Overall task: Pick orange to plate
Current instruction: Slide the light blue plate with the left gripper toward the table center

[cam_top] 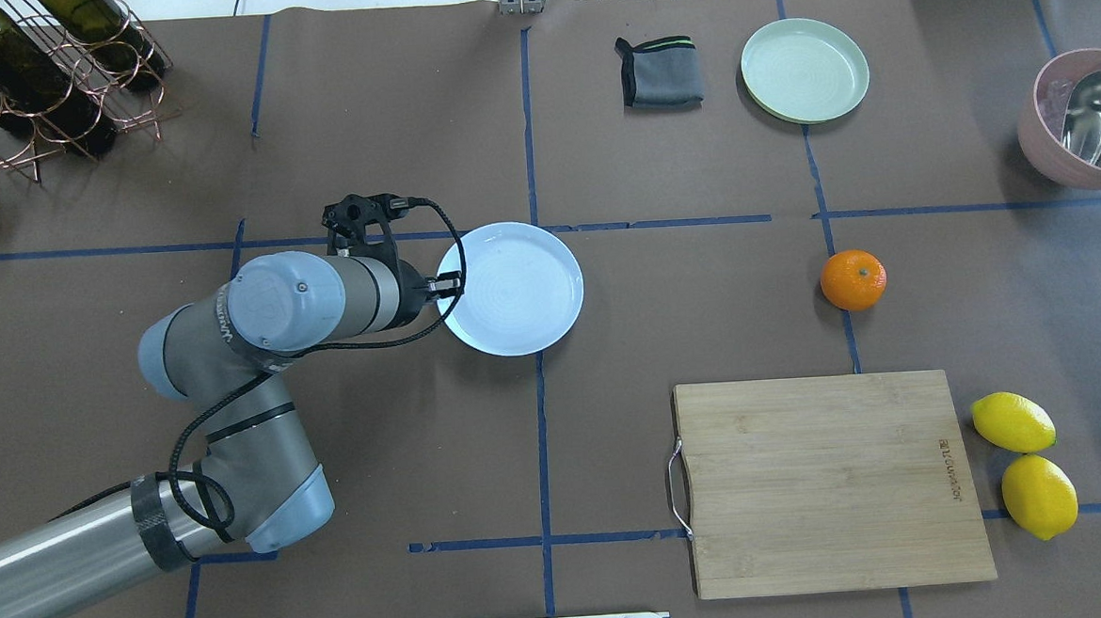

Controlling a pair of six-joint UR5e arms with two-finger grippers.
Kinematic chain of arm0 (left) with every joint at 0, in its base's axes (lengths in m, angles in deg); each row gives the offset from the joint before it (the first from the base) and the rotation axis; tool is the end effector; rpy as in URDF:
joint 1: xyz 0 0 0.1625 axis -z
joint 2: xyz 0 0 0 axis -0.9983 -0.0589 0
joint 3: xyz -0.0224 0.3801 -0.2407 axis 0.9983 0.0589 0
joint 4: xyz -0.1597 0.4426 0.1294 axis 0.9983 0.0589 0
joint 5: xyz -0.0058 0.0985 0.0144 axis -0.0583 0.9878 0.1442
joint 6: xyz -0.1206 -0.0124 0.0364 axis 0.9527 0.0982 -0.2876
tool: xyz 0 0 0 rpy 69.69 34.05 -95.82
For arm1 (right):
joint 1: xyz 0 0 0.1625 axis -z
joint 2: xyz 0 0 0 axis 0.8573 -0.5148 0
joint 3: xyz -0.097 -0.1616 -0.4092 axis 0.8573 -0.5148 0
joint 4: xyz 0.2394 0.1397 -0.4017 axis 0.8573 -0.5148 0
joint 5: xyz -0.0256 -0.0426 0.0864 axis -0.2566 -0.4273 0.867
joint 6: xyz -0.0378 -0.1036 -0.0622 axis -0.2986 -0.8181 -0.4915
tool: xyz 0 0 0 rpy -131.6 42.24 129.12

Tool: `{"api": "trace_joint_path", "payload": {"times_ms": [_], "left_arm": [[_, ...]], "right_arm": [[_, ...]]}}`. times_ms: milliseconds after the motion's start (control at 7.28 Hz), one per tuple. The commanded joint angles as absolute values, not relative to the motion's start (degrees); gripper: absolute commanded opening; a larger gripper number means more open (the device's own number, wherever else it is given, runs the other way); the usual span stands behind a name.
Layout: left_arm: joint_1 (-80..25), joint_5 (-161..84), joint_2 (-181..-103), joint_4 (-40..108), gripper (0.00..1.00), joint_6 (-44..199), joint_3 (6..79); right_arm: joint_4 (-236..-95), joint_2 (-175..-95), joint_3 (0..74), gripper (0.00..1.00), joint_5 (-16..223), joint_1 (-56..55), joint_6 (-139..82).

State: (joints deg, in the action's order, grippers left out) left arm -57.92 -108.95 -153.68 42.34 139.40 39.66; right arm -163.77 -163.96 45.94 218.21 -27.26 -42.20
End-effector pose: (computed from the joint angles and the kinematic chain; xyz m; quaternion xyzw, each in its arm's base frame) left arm 0.6409 -0.4977 0.2829 0.1764 0.4996 -0.1029 0.8418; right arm 0.0057 -0.5234 0.6320 0.1206 -0.4071 -0.0701 0.9027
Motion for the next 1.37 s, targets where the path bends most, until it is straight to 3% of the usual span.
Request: {"api": "trace_joint_path", "payload": {"times_ms": [0,275,412,550,687,962,1237], "left_arm": [[-59.5,-108.0,-155.2,42.4,0.00,139.3,38.6],[-59.8,-108.0,-155.2,42.5,0.06,139.2,38.6],[-60.1,-108.0,-155.2,42.5,0.39,139.1,38.6],[-60.1,-108.0,-155.3,42.3,0.85,139.0,39.0],[-59.8,-108.2,-155.0,42.2,1.00,138.3,39.4],[-53.9,-113.6,-153.6,37.7,1.00,125.8,44.4],[-42.1,-123.4,-146.8,22.9,1.00,103.7,57.5]], "right_arm": [[-163.8,-164.0,45.9,1.00,218.2,-27.3,-42.2],[-163.8,-164.1,45.9,1.00,218.2,-27.3,-42.2],[-163.7,-164.1,45.9,1.00,218.1,-27.3,-42.3],[-163.7,-164.1,45.9,1.00,218.1,-27.3,-42.2],[-163.7,-164.0,45.9,1.00,218.1,-27.3,-42.2],[-163.7,-163.9,46.0,1.00,218.1,-27.3,-42.2],[-162.1,-163.8,46.6,1.00,218.0,-27.3,-42.5]]}}
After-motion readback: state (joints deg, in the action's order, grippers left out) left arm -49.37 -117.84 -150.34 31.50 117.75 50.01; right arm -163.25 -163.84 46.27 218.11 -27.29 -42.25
